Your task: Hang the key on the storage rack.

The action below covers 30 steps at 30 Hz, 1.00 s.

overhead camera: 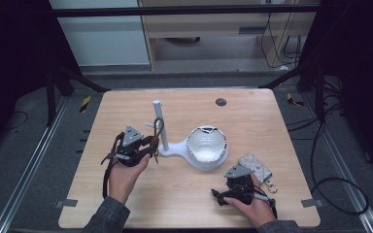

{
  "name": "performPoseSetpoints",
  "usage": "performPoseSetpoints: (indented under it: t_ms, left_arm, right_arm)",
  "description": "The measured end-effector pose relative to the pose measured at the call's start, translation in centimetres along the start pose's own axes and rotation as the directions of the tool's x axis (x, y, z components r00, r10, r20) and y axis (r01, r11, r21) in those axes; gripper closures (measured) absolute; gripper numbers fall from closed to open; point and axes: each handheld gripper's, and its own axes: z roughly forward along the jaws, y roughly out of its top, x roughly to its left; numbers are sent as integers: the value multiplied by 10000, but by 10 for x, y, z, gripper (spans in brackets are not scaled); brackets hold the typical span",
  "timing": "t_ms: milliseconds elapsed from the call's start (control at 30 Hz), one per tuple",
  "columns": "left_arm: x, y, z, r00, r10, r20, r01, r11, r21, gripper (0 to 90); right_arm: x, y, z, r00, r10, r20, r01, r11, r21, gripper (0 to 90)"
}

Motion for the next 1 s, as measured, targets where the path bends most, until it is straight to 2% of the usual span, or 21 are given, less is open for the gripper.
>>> performPoseSetpoints:
  t_ms: [667, 733, 800, 900, 967, 1000]
  left_arm:
    - [2, -1, 9, 10000, 30, 64, -30, 10000, 79, 651]
    - [2, -2, 10, 9999, 15, -102, -14, 10000, 27, 604]
    - [2, -4, 11, 9999, -33, -160, 33, 10000, -6, 490]
    - [4, -10, 11, 9998, -105, -163, 105, 9999, -34, 397]
    - [6, -17, 10, 9999, -105, -98, 105, 9999, 43, 350]
    - [9, -25, 8, 10000, -46, -60, 46, 9999, 155, 320]
  right_arm:
    - [0, 0, 0, 10000, 49, 38, -49, 10000, 29, 5]
    - [0, 0, 0, 10000, 21, 56, -21, 10000, 4, 5]
    - [1, -1, -1, 9999, 80, 97, -80, 10000, -3, 4]
    - [1, -1, -1, 9999, 71, 105, -71, 10000, 5, 5]
    - [1, -1, -1, 9999, 60, 97, -60, 10000, 2, 5]
    - [0, 0, -1, 10000, 41, -2, -41, 10000, 55, 14]
